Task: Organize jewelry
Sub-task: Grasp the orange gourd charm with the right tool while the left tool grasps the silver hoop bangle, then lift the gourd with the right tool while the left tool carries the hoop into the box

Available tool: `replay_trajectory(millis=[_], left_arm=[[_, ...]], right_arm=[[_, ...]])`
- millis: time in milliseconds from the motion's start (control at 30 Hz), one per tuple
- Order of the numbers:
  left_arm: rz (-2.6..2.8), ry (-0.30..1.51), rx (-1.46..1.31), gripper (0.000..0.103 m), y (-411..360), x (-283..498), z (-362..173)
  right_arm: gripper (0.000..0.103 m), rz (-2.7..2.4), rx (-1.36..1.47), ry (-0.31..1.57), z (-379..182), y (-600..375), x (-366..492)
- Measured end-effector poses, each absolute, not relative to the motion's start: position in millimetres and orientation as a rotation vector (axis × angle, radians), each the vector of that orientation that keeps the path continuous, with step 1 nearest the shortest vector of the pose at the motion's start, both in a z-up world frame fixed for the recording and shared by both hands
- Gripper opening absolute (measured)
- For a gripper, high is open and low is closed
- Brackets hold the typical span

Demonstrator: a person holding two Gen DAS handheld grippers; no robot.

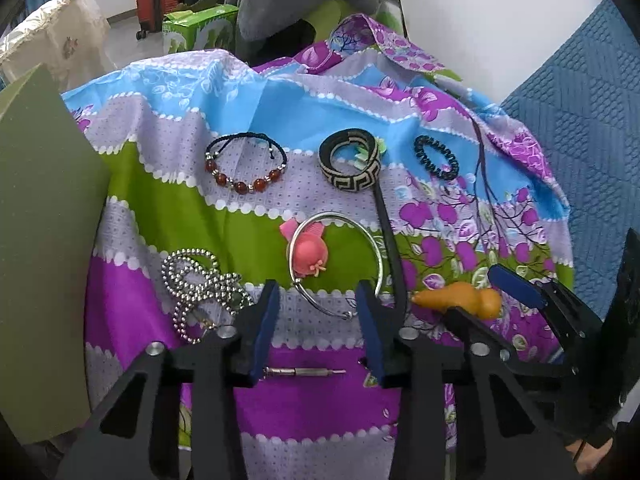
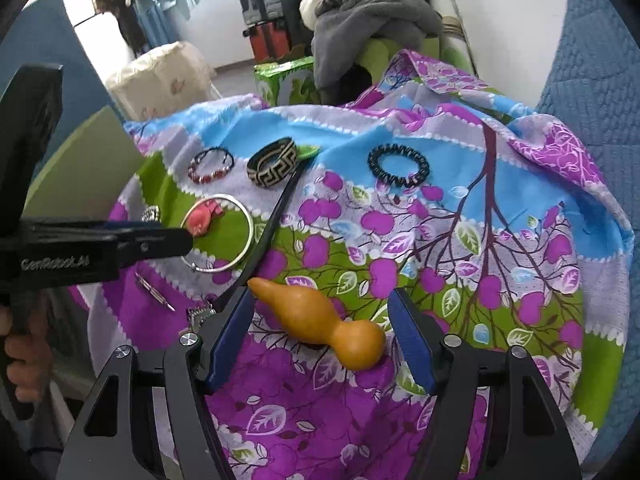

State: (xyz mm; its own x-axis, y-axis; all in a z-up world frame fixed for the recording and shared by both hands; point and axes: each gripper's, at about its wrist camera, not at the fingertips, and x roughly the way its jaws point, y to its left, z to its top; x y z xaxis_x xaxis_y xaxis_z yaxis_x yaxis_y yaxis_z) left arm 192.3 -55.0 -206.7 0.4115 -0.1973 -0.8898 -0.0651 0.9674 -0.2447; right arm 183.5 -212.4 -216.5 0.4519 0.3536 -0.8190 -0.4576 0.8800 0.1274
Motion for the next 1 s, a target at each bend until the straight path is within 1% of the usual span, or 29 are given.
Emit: replay_trajectory(millis=[67, 100, 167, 200, 267, 400, 433, 500, 533, 567, 633, 833, 1000], left_arm=[[-0.076, 1.152, -0.239, 0.031, -56.3, 194.5, -209.6], [-0.068, 1.154, -0.216, 0.031, -57.7, 195.0, -210.6], [-0.07, 1.16, -0.202, 0.024, -58.9, 196.7, -213.0], [-0.071, 1.164, -0.2, 0.023, -59.6, 197.6, -214.2], [-0.065, 1.165, -0.178, 0.022, -62.0, 199.5, -216.1], [-0.053, 1.15, -0.151, 0.019, -63.6, 201.9, -216.6], [-0.05, 1.148, -0.145, 0.017, -64.2, 202.5, -216.7], [-0.042, 1.142, -0.13, 0.015, -65.0, 203.7, -216.9], [-0.037, 1.139, -0.123, 0.013, -65.3, 204.5, -217.1], [-0.033, 1.136, -0.119, 0.011, -65.4, 204.8, -217.2], [-0.023, 1.132, -0.116, 0.005, -64.3, 205.0, -217.5], [-0.035, 1.138, -0.125, 0.005, -61.8, 200.6, -215.9], [-0.041, 1.13, -0.133, 0.005, -59.9, 193.2, -209.1]], right_arm=[[0.067, 0.523, -0.133, 0.977, -217.6, -208.7, 181.2], [0.066, 0.528, -0.147, 0.975, -218.6, -206.8, 180.9], [0.06, 0.527, -0.184, 0.977, -221.4, -203.1, 179.8], [0.057, 0.522, -0.2, 0.985, -223.9, -201.7, 180.1], [0.049, 0.514, -0.215, 1.002, -228.2, -200.9, 181.0], [0.043, 0.509, -0.232, 1.007, -231.1, -201.1, 181.3], [0.041, 0.507, -0.236, 1.004, -231.2, -200.7, 180.9], [0.036, 0.504, -0.238, 1.001, -230.8, -200.4, 180.4], [0.03, 0.503, -0.239, 1.0, -230.5, -200.2, 180.2], [0.027, 0.5, -0.242, 1.0, -230.2, -199.4, 180.5], [0.027, 0.489, -0.238, 1.008, -229.7, -199.3, 180.8], [0.026, 0.441, -0.171, 1.054, -226.9, -205.6, 183.7], [0.026, 0.424, -0.134, 1.045, -217.1, -209.4, 181.3]])
